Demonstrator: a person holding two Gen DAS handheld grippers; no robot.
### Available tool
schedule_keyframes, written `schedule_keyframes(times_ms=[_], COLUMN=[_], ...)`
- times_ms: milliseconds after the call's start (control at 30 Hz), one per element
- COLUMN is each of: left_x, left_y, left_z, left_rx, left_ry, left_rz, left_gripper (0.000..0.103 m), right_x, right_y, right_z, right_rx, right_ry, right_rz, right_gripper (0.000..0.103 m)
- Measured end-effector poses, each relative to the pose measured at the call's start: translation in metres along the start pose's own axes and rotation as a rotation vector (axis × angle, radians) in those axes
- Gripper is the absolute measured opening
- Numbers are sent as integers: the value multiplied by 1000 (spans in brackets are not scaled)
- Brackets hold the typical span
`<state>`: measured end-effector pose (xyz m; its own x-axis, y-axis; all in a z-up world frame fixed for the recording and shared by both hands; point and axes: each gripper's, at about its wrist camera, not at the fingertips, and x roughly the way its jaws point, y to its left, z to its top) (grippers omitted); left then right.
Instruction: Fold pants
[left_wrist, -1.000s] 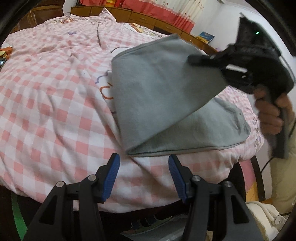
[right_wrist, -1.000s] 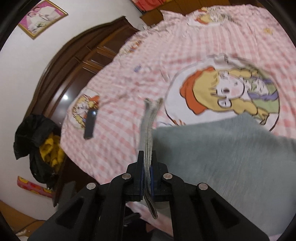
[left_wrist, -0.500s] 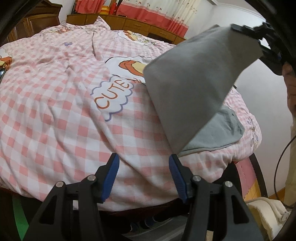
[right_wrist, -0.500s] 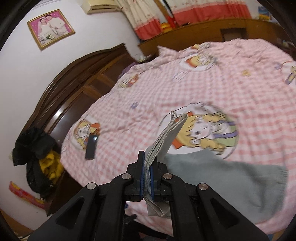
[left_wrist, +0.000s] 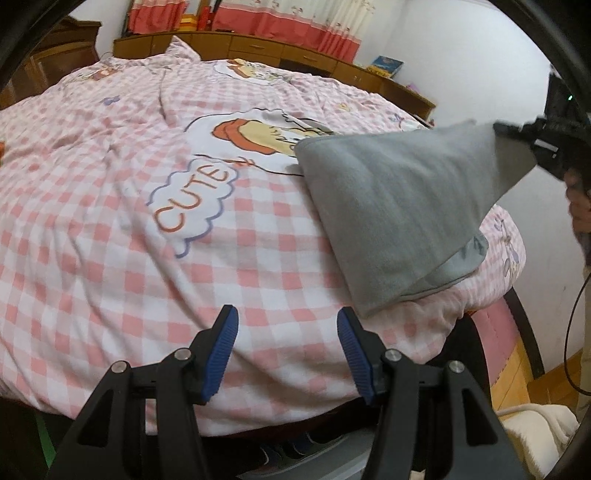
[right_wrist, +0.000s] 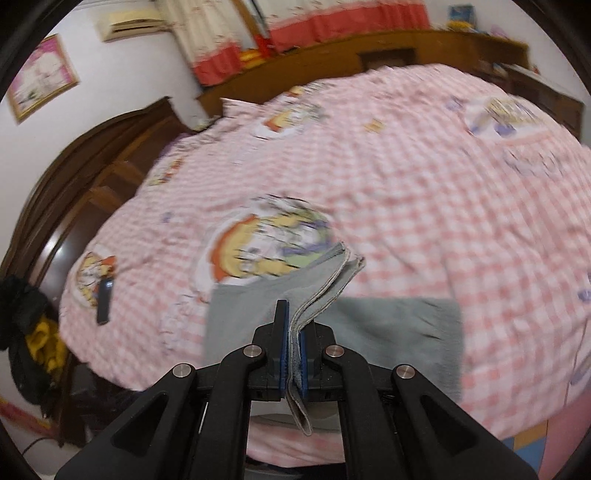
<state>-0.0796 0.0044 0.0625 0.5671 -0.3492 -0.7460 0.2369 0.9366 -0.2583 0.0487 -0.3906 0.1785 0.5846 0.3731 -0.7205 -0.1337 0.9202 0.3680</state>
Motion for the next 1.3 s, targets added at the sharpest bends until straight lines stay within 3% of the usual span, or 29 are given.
schedule_keyframes(times_ms=[167,400,567,733,867,1000,1133,1233,1300], left_x=[11,27,39,51,70,94,127,148,154], left_y=[-17,-32,-41,-51,-61,-69,-68,-60,-55], left_z=[5,11,31,57,76,94,108,113,114], left_rx=[52,95,122,150,182,207,216,205,190], left_ry=[19,49,43,23,24,27,56,77,77], left_rz=[-3,1,1,-10,-9,-5,46,68,72], left_gripper=[59,59,59,59,59,59,59,77,82], right_x=[24,85,83,57,50,77,114,119,116], right_y=[-59,-116,-122,-97,-79,-78,-110,-124,-123], right_z=[-18,-60,-63,-57,-49,-41,-42,-46,-48], right_rx=[64,135,164,81,6,-24,43,91,99], right_ry=[35,158,136,71,12,54,95,50,40], right_rz=[-99,-193,-174,-274,-252,-237,-232,-195,-190], right_gripper=[6,6,6,14,15,15,10,5,5])
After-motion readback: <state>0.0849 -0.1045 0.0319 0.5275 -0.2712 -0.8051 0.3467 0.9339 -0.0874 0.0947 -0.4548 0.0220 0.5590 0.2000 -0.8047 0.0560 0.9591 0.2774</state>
